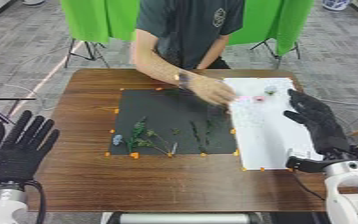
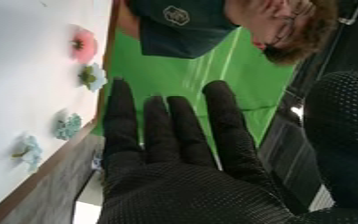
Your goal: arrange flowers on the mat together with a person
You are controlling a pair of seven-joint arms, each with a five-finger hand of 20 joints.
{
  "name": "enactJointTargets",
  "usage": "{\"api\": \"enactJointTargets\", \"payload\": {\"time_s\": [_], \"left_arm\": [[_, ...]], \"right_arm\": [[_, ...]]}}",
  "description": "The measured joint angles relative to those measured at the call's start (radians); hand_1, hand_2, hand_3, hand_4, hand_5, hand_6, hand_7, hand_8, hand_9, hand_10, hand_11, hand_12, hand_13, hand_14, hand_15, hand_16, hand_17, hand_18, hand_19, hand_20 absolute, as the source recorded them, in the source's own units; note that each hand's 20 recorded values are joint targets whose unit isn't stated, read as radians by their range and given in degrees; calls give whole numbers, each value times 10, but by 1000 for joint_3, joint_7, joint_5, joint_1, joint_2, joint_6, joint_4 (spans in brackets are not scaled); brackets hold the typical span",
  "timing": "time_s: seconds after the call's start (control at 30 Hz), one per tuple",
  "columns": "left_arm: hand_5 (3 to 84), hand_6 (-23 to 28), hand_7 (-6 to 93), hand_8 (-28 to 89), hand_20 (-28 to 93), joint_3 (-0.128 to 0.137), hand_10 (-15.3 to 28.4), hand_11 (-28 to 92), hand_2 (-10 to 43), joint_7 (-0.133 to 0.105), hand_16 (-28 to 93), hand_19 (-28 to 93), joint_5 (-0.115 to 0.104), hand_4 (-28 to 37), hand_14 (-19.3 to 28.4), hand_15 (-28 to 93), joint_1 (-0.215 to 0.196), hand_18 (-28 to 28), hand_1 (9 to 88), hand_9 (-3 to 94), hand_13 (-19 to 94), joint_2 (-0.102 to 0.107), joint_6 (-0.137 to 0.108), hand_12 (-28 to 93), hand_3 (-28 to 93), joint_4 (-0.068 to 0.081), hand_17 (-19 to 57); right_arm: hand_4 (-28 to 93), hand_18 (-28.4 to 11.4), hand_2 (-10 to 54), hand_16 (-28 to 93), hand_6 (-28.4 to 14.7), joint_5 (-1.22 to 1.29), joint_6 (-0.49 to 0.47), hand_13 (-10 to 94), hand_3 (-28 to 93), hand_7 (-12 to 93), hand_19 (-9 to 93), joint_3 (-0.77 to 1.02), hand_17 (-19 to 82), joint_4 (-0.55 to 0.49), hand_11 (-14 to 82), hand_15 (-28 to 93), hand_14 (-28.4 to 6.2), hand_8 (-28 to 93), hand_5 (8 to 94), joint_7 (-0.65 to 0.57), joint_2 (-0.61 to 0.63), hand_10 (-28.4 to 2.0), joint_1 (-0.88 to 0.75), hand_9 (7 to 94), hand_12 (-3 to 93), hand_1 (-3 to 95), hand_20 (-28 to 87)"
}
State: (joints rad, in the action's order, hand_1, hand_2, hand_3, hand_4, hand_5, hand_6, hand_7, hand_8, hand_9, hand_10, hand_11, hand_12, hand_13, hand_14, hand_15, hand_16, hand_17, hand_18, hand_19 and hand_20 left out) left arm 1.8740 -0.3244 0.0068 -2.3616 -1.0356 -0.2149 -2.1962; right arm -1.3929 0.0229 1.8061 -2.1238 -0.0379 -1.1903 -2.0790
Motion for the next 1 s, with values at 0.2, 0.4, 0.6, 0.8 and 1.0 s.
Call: {"api": "enactJointTargets", "payload": {"time_s": [0.2,0.4,0.6,0.8,1.0], "left_arm": [[415,75,104,-100,125,-2,155,180,107,0,-49,299,-3,-283,150,253,-2,141,244,371,288,0,-1,82,720,0,-57],[421,79,107,-100,126,16,157,184,114,0,-48,302,-3,-283,152,262,-21,141,243,373,290,3,-3,84,719,-7,-57],[424,79,109,-100,125,31,158,188,120,-2,-51,304,-51,-283,153,267,-50,141,238,376,291,31,-41,84,717,-24,-57],[424,79,109,-101,124,35,159,188,126,-5,-53,305,-60,-283,154,270,-55,141,234,377,291,40,-40,82,711,-24,-57],[423,78,108,-101,124,33,160,188,129,-4,-55,306,-58,-283,156,271,-50,141,231,376,290,43,-38,82,707,-23,-58]], "right_arm": [[-256,-118,42,98,-43,12,40,210,799,146,327,-40,110,-2,46,63,-75,-105,353,-6,27,-132,3,292,120,187,93],[-255,-122,28,94,-45,-9,-34,221,801,149,333,22,116,-16,46,77,-87,-106,358,-6,23,-147,-10,297,123,193,88],[-254,-123,13,88,-44,-32,-39,223,807,152,334,30,118,-26,46,85,-87,-108,359,1,25,-147,-10,298,125,200,84],[-254,-98,5,79,-45,-82,-70,218,807,153,304,48,126,-33,44,84,-87,-109,359,22,29,-153,-10,292,126,206,69],[-251,-69,-4,66,-46,-204,-62,207,808,153,257,26,136,-17,45,93,-89,-109,358,40,46,-156,9,284,127,211,48]]}}
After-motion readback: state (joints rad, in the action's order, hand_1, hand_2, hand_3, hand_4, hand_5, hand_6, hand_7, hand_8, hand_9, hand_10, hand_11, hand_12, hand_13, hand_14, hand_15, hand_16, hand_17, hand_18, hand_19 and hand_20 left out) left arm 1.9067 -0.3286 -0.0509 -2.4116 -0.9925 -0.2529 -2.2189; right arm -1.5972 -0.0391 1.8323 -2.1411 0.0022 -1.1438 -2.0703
